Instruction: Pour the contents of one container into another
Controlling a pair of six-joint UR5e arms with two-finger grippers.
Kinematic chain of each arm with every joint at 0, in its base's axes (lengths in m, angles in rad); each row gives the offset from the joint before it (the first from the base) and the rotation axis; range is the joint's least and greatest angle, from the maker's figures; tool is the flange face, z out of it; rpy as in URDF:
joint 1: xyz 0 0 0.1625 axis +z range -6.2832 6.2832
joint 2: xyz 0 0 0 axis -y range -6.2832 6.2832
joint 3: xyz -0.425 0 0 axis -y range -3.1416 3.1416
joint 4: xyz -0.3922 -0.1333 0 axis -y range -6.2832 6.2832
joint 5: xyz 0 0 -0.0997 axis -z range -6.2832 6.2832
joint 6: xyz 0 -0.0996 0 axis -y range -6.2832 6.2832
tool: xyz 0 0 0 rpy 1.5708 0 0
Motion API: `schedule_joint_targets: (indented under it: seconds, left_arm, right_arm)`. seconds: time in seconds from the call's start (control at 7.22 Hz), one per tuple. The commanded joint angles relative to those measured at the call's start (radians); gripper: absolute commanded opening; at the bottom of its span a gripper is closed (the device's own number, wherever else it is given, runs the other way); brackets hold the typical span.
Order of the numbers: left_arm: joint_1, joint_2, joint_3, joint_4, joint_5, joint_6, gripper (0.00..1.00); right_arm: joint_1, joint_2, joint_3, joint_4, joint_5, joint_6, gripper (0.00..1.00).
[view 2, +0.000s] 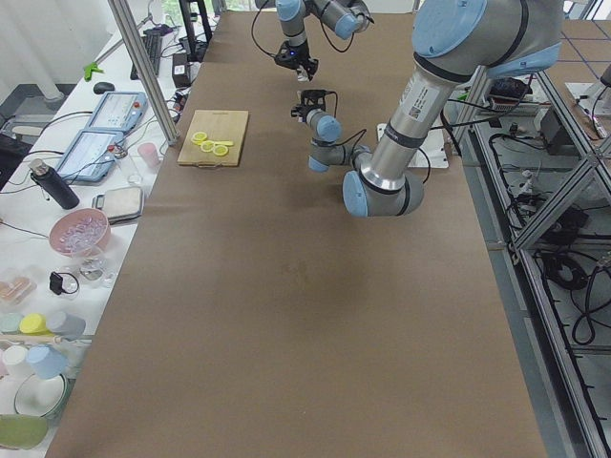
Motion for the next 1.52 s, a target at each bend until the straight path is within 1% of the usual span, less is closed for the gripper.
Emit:
schedule_joint_targets:
  seconds: [0.0, 0.42, 0.97, 1.11, 1.25, 1.39]
  left_arm:
    - [-0.001, 0.000, 0.000, -0.001, 0.000, 0.000, 0.00]
    - [-0.001, 0.000, -0.002, -0.001, 0.000, 0.000, 0.00]
    - [-0.001, -0.003, -0.002, -0.001, 0.000, 0.000, 0.00]
    - [-0.001, -0.005, -0.002, -0.001, 0.000, 0.000, 0.00]
    - [-0.001, -0.006, -0.002, -0.001, 0.000, 0.000, 0.00]
    - [-0.001, -0.008, -0.002, -0.001, 0.000, 0.000, 0.00]
  right_arm:
    - [0.000, 0.027, -0.030, -0.033, 0.002, -0.041, 0.00]
    - [0.001, 0.058, -0.066, -0.072, 0.004, -0.090, 0.00]
    - [0.000, 0.069, -0.101, -0.079, 0.002, -0.109, 0.00]
    - [-0.002, 0.084, -0.121, -0.081, 0.001, -0.109, 0.00]
    - [0.000, 0.118, -0.170, -0.089, -0.001, -0.113, 0.00]
    - [0.000, 0.133, -0.185, -0.102, -0.001, -0.130, 0.00]
